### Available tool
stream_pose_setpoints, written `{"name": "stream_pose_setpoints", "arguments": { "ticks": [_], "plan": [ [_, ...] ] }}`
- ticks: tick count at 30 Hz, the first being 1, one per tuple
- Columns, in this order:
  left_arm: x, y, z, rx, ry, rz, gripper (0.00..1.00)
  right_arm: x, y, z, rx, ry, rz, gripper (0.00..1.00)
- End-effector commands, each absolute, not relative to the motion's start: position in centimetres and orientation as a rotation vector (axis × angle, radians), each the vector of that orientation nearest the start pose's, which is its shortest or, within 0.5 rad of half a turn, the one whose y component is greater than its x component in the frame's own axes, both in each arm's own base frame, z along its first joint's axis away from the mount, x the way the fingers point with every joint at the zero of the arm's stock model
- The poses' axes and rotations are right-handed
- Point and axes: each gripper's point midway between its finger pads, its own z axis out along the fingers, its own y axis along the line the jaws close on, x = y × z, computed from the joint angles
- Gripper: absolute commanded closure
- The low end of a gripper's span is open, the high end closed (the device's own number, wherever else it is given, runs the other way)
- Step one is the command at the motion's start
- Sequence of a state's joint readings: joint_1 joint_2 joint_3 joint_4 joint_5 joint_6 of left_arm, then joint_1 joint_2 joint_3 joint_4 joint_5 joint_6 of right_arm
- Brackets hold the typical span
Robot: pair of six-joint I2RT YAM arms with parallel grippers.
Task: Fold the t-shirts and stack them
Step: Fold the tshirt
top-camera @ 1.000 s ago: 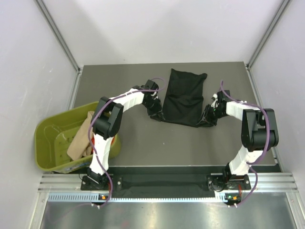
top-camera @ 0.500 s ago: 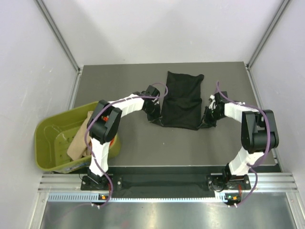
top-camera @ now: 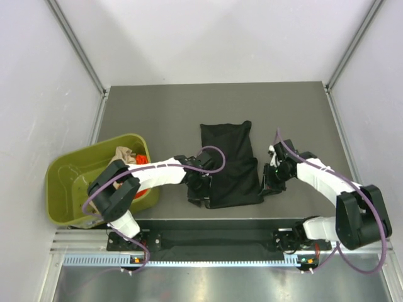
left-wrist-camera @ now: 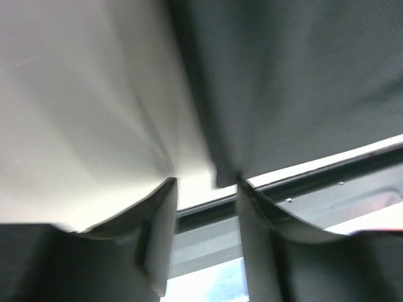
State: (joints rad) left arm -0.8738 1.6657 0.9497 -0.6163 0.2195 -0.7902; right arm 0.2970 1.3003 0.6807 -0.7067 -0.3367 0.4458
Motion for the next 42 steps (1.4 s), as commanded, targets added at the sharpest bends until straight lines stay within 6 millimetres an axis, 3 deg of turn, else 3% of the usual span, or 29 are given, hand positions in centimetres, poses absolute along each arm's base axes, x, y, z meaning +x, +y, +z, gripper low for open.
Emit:
{"name": "stream_pose_setpoints", "arguments": {
  "ticks": [1,2,5,7,9,13,14,19,26,36,42],
  "plan": [
    [15.0,-25.0,4.3,0.133,3.019,-0.401,0.50,17.0,11.5,4.9,0.202,2.953,0.471,0.66],
    [16.2,-25.1,5.5,0.134,2.969,-0.387,0.47,17.7,11.3,5.7,0.169,2.928,0.452,0.51],
    [18.1,-25.4,8.3,0.153,2.901,-0.373,0.40,19.9,10.6,7.2,0.129,2.879,0.398,0.36],
    [19.8,-25.6,9.7,0.150,2.868,-0.392,0.41,21.6,11.1,7.9,0.089,2.869,0.438,0.34],
    [21.1,-25.7,10.0,0.155,2.855,-0.408,0.43,23.7,12.1,8.7,0.043,2.810,0.491,0.35],
    [25.5,-25.1,10.2,0.057,2.823,-0.497,0.50,28.2,12.9,9.4,-0.018,2.730,0.519,0.50],
    [26.4,-25.0,9.7,0.043,2.819,-0.507,0.50,28.9,12.9,8.5,-0.011,2.752,0.530,0.52],
    [29.4,-25.6,9.1,0.053,2.803,-0.623,0.47,31.8,14.2,7.8,-0.047,2.747,0.609,0.56],
    [31.1,-27.5,7.5,0.102,2.789,-0.699,0.47,32.9,14.4,6.0,-0.065,2.774,0.607,0.57],
    [32.2,-28.2,5.6,0.106,2.812,-0.693,0.50,33.9,15.1,6.0,-0.057,2.761,0.647,0.68],
    [32.8,-28.6,5.0,0.105,2.823,-0.681,0.60,34.1,15.4,6.0,-0.058,2.762,0.661,0.78]
  ]
}}
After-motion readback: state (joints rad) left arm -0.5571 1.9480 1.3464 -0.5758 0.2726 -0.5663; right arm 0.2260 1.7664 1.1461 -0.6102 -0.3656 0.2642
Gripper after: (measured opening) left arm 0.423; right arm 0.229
